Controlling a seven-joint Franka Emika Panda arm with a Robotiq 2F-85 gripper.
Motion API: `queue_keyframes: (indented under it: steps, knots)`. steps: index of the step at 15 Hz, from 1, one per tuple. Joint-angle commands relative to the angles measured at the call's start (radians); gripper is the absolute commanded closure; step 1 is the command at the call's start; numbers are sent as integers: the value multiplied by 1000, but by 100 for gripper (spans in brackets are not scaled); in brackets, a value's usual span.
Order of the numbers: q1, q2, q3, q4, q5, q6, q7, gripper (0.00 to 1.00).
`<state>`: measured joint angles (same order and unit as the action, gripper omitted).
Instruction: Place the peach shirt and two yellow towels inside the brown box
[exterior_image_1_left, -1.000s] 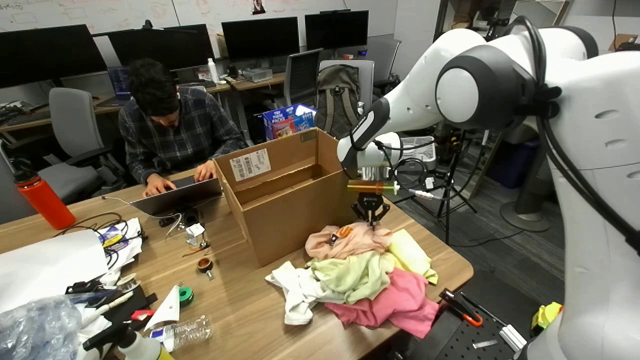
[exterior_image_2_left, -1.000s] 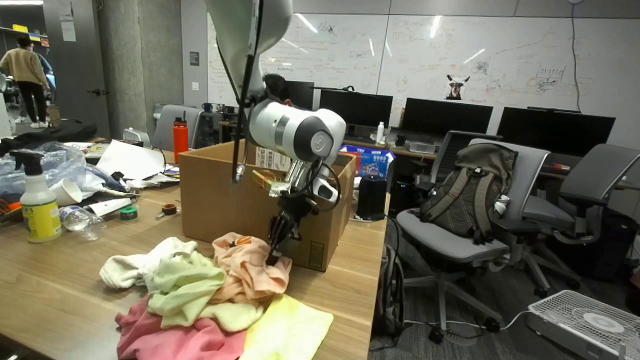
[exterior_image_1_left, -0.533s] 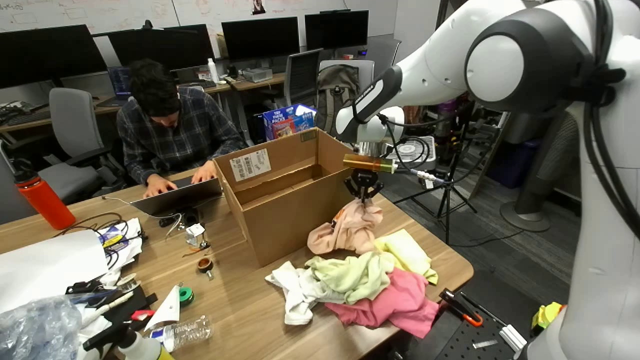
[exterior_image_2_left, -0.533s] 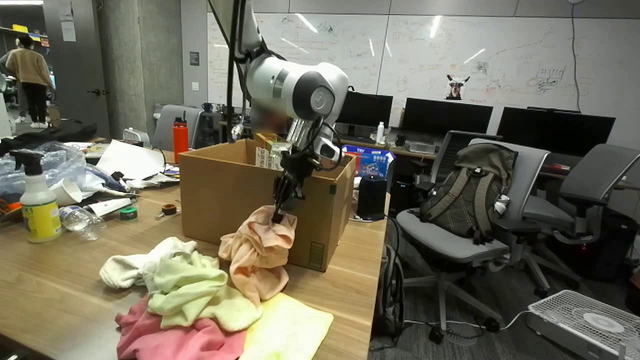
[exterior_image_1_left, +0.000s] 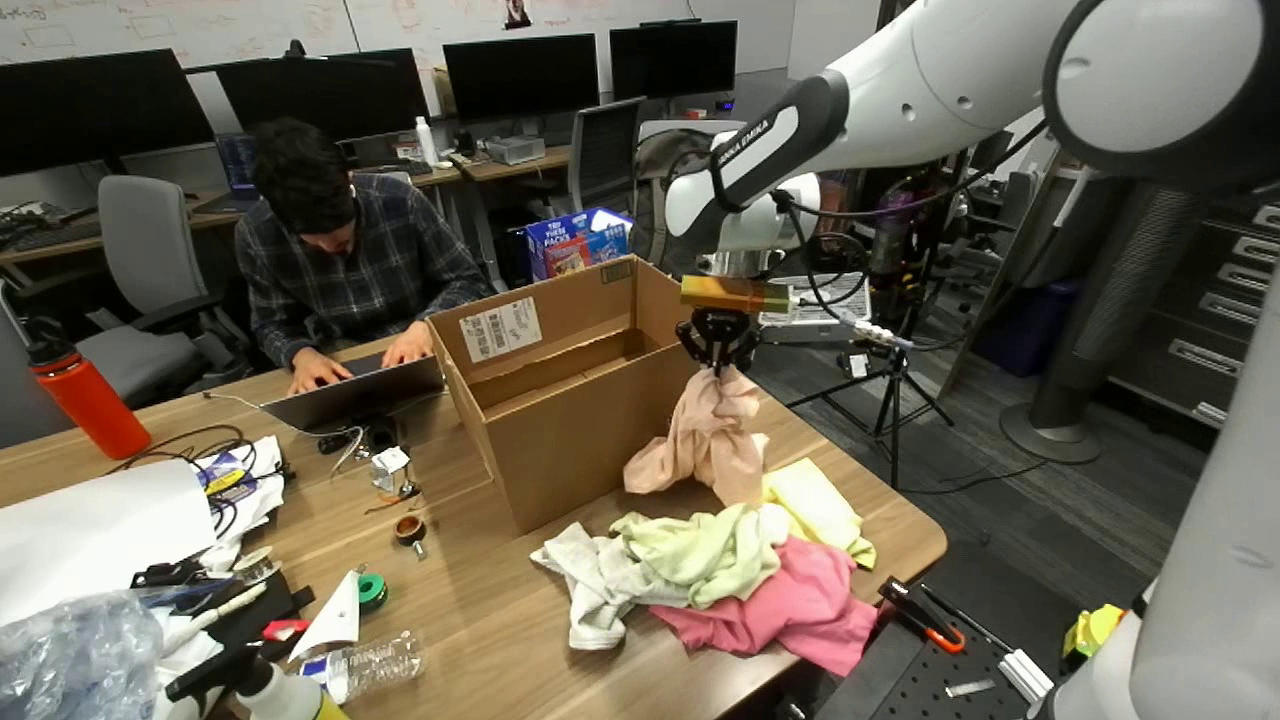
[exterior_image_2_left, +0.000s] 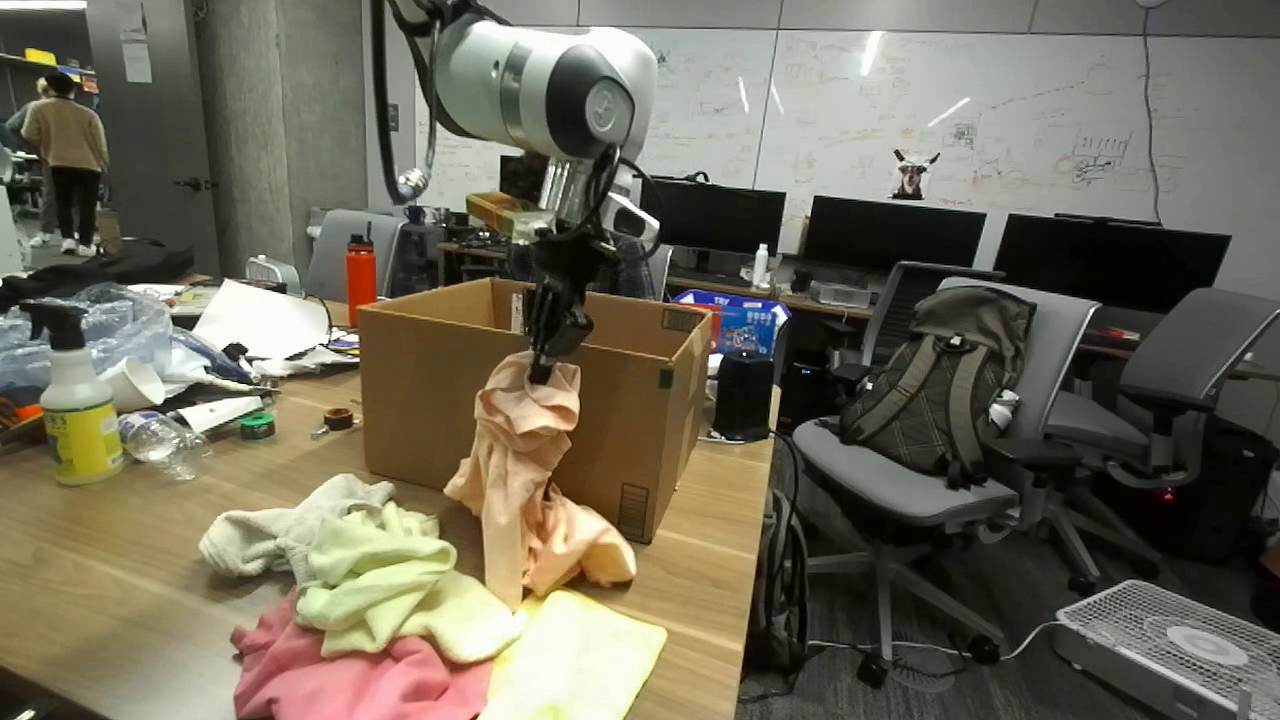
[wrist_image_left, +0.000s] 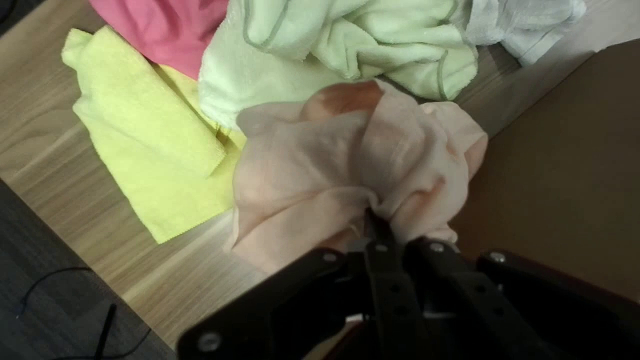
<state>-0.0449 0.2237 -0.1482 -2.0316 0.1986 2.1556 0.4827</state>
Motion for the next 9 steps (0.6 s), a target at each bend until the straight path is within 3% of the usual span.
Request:
queue_keyframes:
  steps: [1, 9]
  knots:
    - [20, -173, 21, -94, -45, 45, 16, 98]
    - [18, -382, 110, -99, -74, 62, 80, 98]
